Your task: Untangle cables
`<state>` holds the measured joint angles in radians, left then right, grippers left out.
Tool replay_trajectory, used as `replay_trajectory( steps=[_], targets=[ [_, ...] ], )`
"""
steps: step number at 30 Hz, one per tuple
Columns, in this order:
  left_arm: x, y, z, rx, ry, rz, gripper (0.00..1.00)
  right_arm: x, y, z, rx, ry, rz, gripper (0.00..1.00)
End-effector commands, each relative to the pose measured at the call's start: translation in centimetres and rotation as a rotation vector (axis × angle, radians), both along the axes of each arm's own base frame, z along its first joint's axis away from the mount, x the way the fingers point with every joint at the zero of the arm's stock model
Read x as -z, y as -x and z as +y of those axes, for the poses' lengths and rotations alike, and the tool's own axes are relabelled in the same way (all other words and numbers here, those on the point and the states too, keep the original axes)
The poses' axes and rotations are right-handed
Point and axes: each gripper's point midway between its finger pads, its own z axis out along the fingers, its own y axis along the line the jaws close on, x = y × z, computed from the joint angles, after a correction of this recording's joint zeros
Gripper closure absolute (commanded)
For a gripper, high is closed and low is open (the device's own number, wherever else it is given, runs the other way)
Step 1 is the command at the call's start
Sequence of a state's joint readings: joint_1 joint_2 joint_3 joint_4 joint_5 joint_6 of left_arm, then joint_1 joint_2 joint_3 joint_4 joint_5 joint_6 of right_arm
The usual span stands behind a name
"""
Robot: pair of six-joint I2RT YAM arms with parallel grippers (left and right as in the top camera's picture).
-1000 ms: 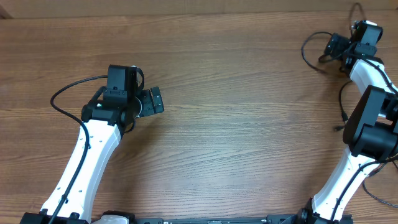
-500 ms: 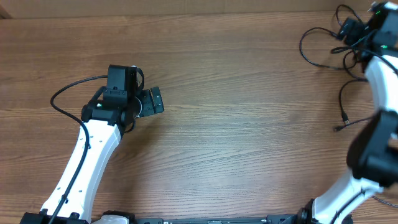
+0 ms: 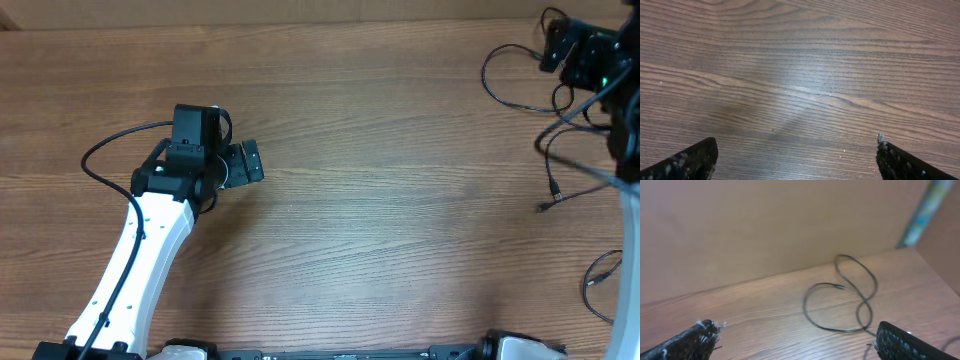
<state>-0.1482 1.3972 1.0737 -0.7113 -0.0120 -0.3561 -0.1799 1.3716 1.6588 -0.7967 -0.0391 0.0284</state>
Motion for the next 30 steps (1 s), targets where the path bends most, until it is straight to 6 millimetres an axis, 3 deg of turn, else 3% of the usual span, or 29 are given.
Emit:
replay_trajectory(
  steps=[1, 18, 30],
  targets=[
    [-0.2, -0.2, 0.0, 0.015, -0.005, -0.006, 0.0, -2.4, 1.7, 1.8, -0.052, -0.01, -0.057, 0.0],
    [-0.2, -0.2, 0.0, 0.015, -0.005, -0.006, 0.01, -1.6, 2.9, 1.9, -0.047, -0.016, -0.012, 0.0],
    [-0.2, -0.2, 0.0, 0.015, -0.005, -0.006, 0.0, 1.4, 4.0, 2.1, -0.046, -0.041, 0.12, 0.0]
  ],
)
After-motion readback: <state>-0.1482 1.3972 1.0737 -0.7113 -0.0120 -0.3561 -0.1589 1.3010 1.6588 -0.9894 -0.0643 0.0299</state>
